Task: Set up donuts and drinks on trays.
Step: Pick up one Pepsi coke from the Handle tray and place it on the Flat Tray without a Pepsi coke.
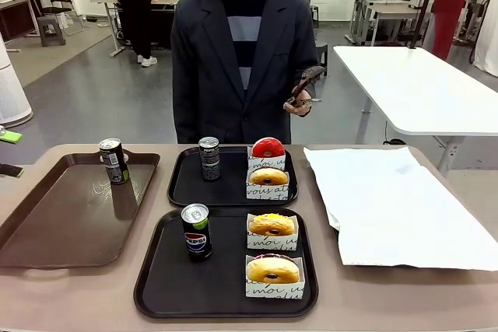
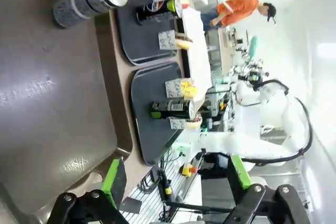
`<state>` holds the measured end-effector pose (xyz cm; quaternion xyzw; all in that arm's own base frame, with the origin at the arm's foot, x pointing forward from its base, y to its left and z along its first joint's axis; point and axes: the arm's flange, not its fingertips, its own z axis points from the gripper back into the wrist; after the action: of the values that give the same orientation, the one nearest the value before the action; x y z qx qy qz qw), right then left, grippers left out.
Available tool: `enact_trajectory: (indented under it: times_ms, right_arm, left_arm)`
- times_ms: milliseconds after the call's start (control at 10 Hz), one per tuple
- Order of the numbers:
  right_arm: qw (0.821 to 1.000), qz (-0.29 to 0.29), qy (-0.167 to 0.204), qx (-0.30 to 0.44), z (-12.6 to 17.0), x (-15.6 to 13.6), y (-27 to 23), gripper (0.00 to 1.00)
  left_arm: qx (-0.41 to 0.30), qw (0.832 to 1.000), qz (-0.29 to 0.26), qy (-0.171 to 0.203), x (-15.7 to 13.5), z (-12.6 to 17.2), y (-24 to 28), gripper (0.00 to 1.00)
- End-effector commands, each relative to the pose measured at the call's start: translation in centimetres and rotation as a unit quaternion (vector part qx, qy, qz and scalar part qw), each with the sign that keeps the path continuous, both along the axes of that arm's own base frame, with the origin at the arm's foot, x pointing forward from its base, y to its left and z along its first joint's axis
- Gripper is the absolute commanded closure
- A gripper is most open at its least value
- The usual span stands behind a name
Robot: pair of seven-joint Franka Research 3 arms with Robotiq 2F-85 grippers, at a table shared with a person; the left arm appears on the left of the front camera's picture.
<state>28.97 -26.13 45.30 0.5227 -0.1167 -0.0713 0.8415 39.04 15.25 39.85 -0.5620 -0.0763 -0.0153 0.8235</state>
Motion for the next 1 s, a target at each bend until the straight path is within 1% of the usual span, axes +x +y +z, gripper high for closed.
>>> enact_trajectory:
  times_ms: [0,200,300,400,500,900]
  right_arm:
    - [1.0,0.002,-0.01,0.006,0.0,0.1,-0.1,0.0]
    - [1.0,0.002,-0.01,0.006,0.0,0.1,-0.1,0.0]
    - [1.0,0.002,-0.01,0.006,0.0,0.1,-0.1,0.0]
    - [1.0,0.002,-0.01,0.006,0.0,0.1,-0.1,0.0]
    - [1.0,0.002,-0.01,0.006,0.0,0.1,-0.1,0.0]
    - [1.0,0.002,-0.01,0.006,0.0,0.1,-0.1,0.0]
  left_arm:
    - [-0.033,0.999,0.031,-0.022,0.5,0.4,2.0,0.0]
    - [-0.031,0.997,0.071,-0.021,0.0,0.6,3.5,0.0]
    - [-0.015,0.996,0.086,-0.009,0.4,1.2,3.7,0.0]
    - [0.013,0.996,0.084,-0.008,-0.3,1.0,2.8,0.0]
    - [-0.022,0.997,0.068,-0.013,-0.1,0.5,4.2,0.0]
    - [-0.022,0.997,0.068,-0.013,-0.1,0.5,4.2,0.0]
